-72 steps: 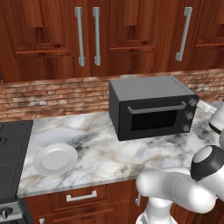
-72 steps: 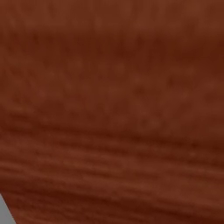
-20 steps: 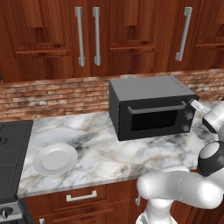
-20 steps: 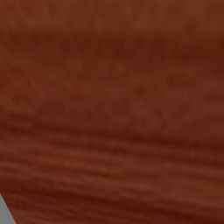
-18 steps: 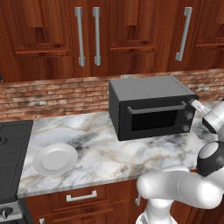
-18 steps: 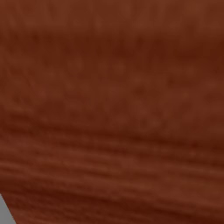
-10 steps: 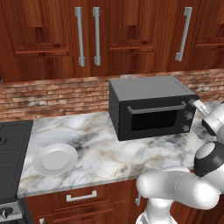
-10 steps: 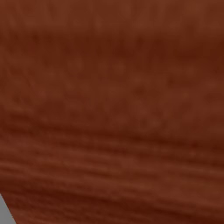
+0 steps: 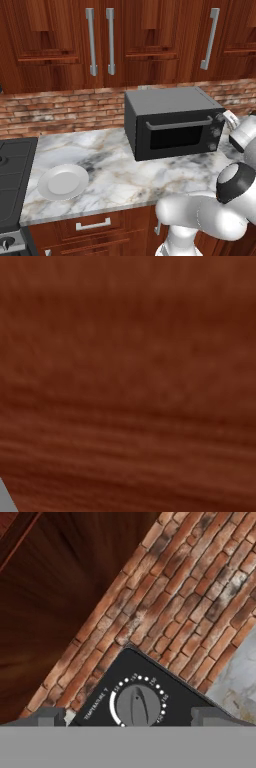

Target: Pull the toaster oven rack outwards. Pick up the baguette from the plate and place it on the toaster oven rack. Close the toaster oven door fully and set the temperature to the lowest setting.

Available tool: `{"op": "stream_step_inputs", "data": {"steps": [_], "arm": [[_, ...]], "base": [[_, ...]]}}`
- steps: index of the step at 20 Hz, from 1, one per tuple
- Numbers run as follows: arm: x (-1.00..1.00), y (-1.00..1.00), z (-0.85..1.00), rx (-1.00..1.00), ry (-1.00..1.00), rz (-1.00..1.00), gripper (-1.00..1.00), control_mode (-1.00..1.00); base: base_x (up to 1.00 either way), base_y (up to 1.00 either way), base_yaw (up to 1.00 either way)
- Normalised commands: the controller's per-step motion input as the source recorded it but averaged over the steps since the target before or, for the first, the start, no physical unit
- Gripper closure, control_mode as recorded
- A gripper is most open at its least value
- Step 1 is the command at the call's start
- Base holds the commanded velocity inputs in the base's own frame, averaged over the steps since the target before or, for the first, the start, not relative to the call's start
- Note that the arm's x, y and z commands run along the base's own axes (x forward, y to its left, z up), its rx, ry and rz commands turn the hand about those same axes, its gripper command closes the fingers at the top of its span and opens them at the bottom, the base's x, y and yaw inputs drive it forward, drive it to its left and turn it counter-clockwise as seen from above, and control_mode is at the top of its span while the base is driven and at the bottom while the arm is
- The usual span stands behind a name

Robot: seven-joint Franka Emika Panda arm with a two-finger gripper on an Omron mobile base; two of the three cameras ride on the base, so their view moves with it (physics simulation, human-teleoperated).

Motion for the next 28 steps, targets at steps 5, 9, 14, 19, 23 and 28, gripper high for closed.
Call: {"op": "stream_step_inputs", "data": {"steps": [5,9,14,19,23,28], "arm": [[0.0,0.04,0.08,0.0,-0.01,0.0,-1.0,-1.0],[0.0,0.01,0.0,0.0,0.01,0.0,-1.0,-1.0],[0.01,0.0,-0.09,0.0,0.06,0.0,-1.0,-1.0],[0.13,0.01,-0.25,0.0,0.09,0.0,-1.0,-1.0],[0.1,0.0,-0.08,0.0,0.08,0.0,-1.0,-1.0],[0.04,0.0,0.0,0.0,0.04,0.0,-1.0,-1.0]], "base": [[0.0,0.0,0.0],[0.0,0.0,0.0],[0.0,0.0,0.0],[0.0,0.0,0.0],[0.0,0.0,0.0],[0.0,0.0,0.0]]}}
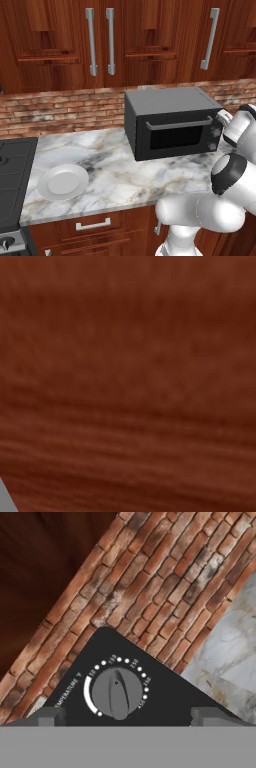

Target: Pull the toaster oven rack outwards. Pick up the baguette from the plate and place it on the toaster oven rack. Close the toaster oven door fully and set the temperature to the lowest setting.

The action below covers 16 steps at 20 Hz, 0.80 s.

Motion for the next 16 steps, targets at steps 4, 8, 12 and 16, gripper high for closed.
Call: {"op": "stream_step_inputs", "data": {"steps": [4,8,12,16], "arm": [[0.0,-0.03,0.02,0.02,0.0,0.0,-1.0,-1.0],[0.0,-0.2,0.0,0.09,0.0,0.0,-1.0,-1.0],[0.0,-0.08,0.0,0.21,0.09,0.0,-1.0,-1.0],[0.0,-0.04,0.06,0.22,0.21,0.0,-1.0,-1.0]], "base": [[0.0,0.0,0.0],[0.0,0.0,0.0],[0.0,0.0,0.0],[0.0,0.0,0.0]]}}
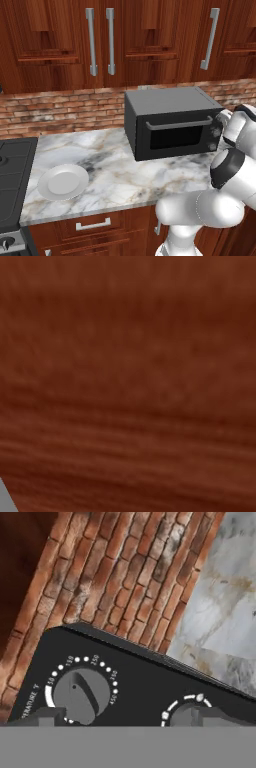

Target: Pull the toaster oven rack outwards. Pick up the baguette from the plate and place it on the toaster oven rack. Close the toaster oven door fully and set the temperature to the lowest setting.

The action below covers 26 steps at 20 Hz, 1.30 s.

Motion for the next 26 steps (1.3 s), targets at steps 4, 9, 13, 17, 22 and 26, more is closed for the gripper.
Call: {"op": "stream_step_inputs", "data": {"steps": [4,9,13,17,22,26], "arm": [[0.0,-0.01,0.22,0.19,0.2,0.0,-1.0,-1.0],[0.05,-0.23,0.07,0.14,0.0,0.0,-1.0,-1.0],[0.03,-0.13,0.0,0.14,-0.01,0.0,-1.0,-1.0],[0.01,-0.07,0.0,0.08,-0.01,0.0,-1.0,-1.0],[0.09,-0.06,0.0,0.1,-0.02,0.0,-1.0,-1.0],[0.03,-0.15,0.15,0.02,-0.07,0.0,-1.0,-1.0]], "base": [[0.0,0.0,0.0],[0.0,0.0,0.0],[0.0,0.0,0.0],[0.0,0.0,0.0],[0.0,0.0,0.0],[0.0,0.0,0.0]]}}
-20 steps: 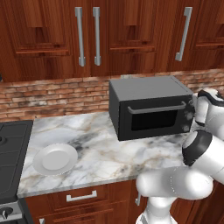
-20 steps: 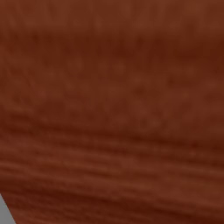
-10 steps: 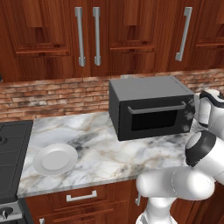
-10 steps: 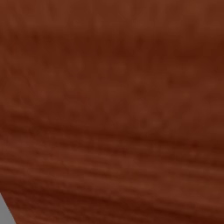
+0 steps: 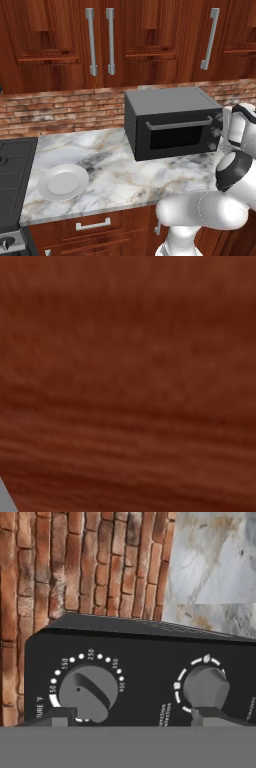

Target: Pull the toaster oven rack outwards. Pick up the baguette from the plate and place it on the toaster oven rack. Close the toaster oven door fully and set the temperature to the lowest setting.

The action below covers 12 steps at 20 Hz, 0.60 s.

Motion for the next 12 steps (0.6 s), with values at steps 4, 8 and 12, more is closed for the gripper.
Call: {"op": "stream_step_inputs", "data": {"steps": [4,8,12], "arm": [[0.1,-0.02,0.04,0.0,0.0,0.0,-1.0,-1.0],[0.0,-0.16,0.0,0.0,0.0,0.0,-1.0,-1.0],[0.08,-0.26,0.11,0.0,0.0,0.0,-1.0,-1.0]], "base": [[0.0,0.0,0.0],[0.0,0.0,0.0],[0.0,0.0,0.0]]}}
